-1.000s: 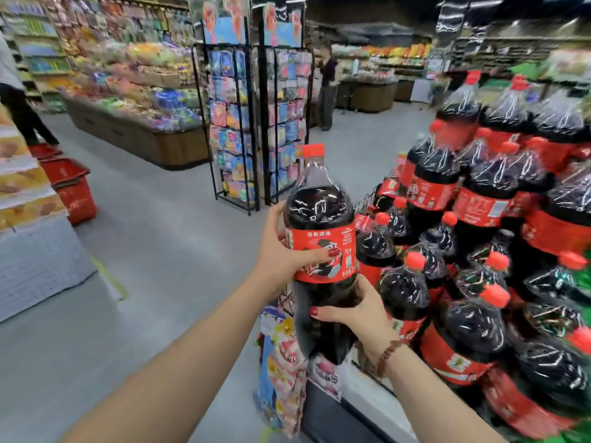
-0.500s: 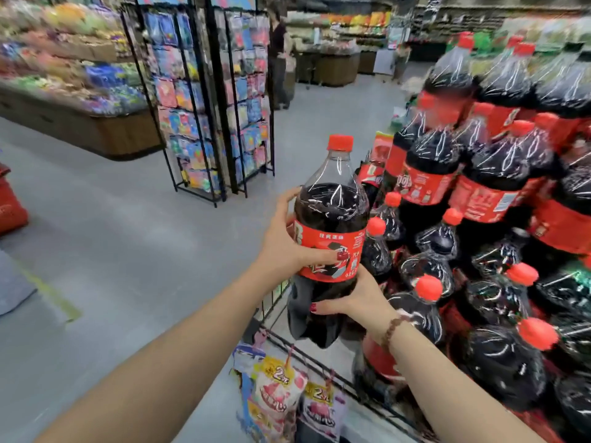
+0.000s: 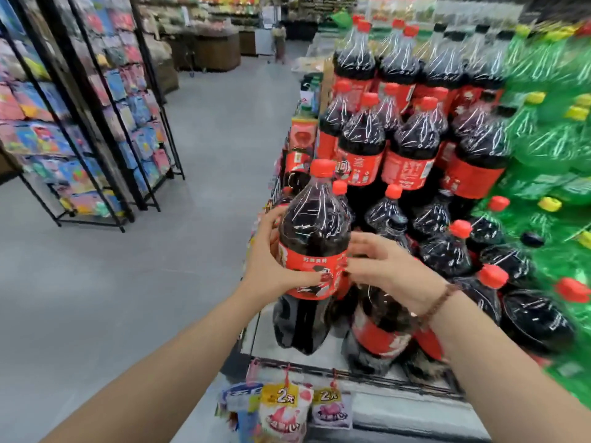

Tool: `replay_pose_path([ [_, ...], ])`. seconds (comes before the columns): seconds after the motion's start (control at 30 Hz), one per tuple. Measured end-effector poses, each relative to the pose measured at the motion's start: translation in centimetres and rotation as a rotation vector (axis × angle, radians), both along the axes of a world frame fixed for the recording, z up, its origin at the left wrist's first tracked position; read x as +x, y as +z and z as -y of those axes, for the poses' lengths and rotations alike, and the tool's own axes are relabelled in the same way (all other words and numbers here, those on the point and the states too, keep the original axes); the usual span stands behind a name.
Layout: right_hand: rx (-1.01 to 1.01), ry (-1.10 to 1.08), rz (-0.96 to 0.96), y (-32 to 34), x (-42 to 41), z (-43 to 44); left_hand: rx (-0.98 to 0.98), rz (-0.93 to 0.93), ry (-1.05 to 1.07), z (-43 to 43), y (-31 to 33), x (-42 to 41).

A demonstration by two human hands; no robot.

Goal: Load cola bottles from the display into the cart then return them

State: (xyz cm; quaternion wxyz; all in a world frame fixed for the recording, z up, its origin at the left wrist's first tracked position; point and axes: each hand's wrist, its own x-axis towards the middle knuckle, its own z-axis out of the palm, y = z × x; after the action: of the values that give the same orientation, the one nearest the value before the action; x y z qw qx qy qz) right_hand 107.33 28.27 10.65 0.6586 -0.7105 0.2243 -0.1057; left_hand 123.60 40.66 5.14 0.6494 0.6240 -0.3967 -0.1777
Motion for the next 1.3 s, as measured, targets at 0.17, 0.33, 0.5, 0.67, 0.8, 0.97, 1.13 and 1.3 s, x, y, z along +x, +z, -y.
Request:
replay_pose_path([
  [0.17,-0.182,-0.186,0.108,5.5,0.8,0.2,0.048,0.072,-0.108,0.2,-1.6,0.0],
  [0.33,-0.472,-0.267,0.009,4.3,3.4,-0.6,0.076,0.073,-0.14,-0.2,-3.1,-0.7],
  [0.5,-0.75,-0.331,-0.08,2.5,3.7,-1.7,0.119,0.096,-0.191,-0.4,-5.5,-1.4],
  [0.67,-0.802,-0.36,-0.147,1.0,2.5,-2.7,0.126,0.112,-0.206,-0.2,-7.4,-2.7],
  [0.8,-0.777,-0.371,-0.137,0.5,2.0,-2.6,0.114,0.14,-0.208,0.4,-7.6,-3.2],
  [0.97,-0.721,-0.374,-0.162,-0.5,2.1,-2.8,0.144,0.147,-0.227,0.5,-8.9,-2.7],
  [1.13,-0.677,-0.4,-0.141,-1.0,2.0,-2.7,0.148,0.148,-0.215,0.6,-9.4,-2.9],
  [1.3,-0.594,-0.426,-0.102,-1.9,1.5,-2.9,0.164,0.129,-0.234,0.8,-10.1,-2.9],
])
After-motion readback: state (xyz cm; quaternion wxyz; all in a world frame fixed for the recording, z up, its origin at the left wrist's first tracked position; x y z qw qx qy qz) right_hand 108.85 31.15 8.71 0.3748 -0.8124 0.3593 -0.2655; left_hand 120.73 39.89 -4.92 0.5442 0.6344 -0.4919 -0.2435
